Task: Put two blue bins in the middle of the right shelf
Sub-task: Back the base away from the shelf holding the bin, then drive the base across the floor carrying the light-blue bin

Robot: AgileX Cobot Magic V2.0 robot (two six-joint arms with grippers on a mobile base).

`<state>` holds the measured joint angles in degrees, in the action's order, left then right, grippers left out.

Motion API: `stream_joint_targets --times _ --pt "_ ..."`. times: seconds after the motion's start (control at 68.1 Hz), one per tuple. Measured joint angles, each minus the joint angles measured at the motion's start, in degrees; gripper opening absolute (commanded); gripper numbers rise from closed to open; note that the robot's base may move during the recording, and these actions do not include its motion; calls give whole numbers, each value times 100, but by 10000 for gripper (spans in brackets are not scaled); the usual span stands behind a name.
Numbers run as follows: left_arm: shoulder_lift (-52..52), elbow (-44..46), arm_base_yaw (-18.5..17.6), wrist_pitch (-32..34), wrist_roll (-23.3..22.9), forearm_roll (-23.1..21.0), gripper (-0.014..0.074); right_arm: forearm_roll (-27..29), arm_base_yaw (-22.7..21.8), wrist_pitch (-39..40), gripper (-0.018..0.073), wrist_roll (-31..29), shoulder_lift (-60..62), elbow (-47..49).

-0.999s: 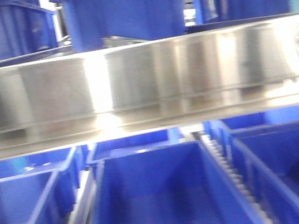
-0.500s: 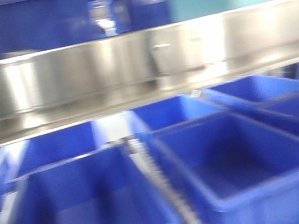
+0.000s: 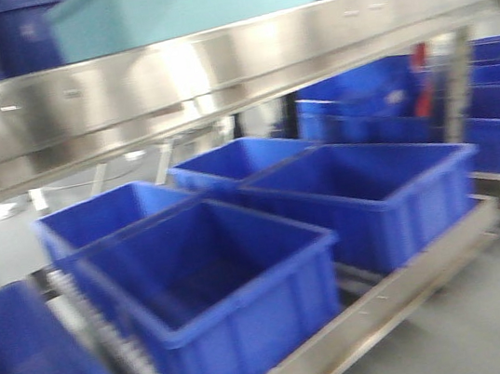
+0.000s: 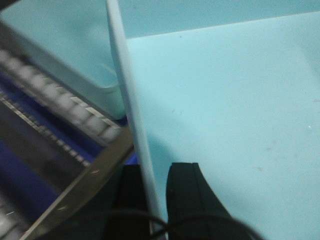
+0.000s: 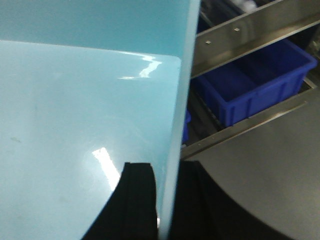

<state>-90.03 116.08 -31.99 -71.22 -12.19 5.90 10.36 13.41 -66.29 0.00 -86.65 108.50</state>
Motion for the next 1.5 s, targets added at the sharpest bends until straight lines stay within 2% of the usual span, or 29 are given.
stream_joint_targets --times 1.499 --pt "0 0 0 0 0 0 -111 -11 0 0 -157 0 0 0"
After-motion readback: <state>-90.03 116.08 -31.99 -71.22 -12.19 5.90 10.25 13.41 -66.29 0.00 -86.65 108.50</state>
